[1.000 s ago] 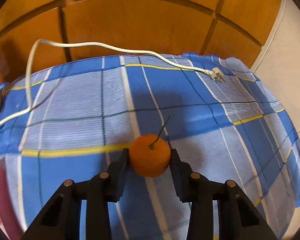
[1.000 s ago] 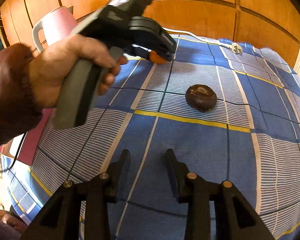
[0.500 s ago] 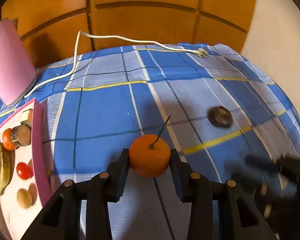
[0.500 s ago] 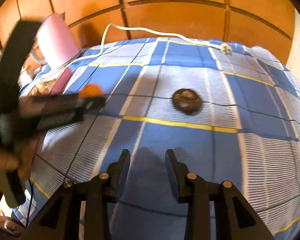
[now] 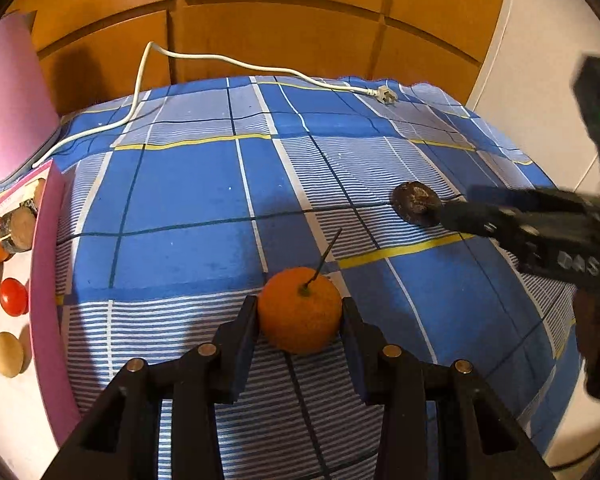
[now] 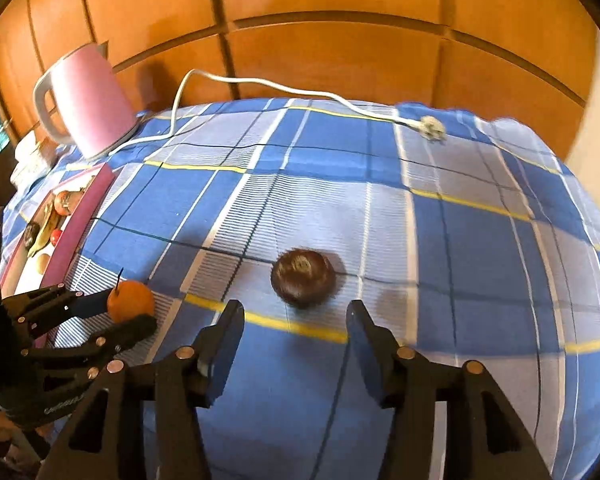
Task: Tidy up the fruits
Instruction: 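Lift the mandarin with the left gripper while the right gripper grasps the dark round fruit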
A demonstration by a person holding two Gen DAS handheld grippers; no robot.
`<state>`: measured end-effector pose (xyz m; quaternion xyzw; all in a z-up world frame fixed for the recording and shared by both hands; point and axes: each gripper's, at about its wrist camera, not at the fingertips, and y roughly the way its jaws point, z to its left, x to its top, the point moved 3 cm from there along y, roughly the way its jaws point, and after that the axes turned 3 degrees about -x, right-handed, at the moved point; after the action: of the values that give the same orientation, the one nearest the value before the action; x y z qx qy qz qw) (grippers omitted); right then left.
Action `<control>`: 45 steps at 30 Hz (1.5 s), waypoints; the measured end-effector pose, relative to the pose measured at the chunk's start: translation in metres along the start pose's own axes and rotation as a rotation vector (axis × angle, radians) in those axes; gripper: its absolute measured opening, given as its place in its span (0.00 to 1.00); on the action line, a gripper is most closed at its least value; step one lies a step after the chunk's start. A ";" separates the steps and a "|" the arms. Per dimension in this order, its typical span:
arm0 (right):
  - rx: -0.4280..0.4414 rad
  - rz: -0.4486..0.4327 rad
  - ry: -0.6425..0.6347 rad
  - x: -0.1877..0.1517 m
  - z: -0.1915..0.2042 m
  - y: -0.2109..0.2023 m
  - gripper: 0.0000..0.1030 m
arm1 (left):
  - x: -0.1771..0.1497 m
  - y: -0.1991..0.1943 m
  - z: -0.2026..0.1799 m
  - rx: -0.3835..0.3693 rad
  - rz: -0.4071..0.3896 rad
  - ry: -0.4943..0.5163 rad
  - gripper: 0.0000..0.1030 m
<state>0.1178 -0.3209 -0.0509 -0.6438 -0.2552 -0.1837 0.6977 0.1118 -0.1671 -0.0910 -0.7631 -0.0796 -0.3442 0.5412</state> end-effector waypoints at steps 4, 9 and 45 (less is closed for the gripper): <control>-0.009 0.047 -0.086 0.013 0.008 0.021 0.53 | -0.002 0.001 -0.002 0.014 -0.004 0.017 0.40; -0.056 0.075 -0.148 0.019 0.014 0.042 0.53 | -0.003 0.001 0.000 0.008 -0.010 0.011 0.40; 0.047 0.082 -0.057 -0.018 0.027 0.025 0.58 | -0.003 -0.002 -0.002 0.007 -0.030 0.013 0.41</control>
<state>0.1150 -0.2930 -0.0803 -0.6419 -0.2527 -0.1305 0.7121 0.1080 -0.1672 -0.0909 -0.7578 -0.0887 -0.3569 0.5391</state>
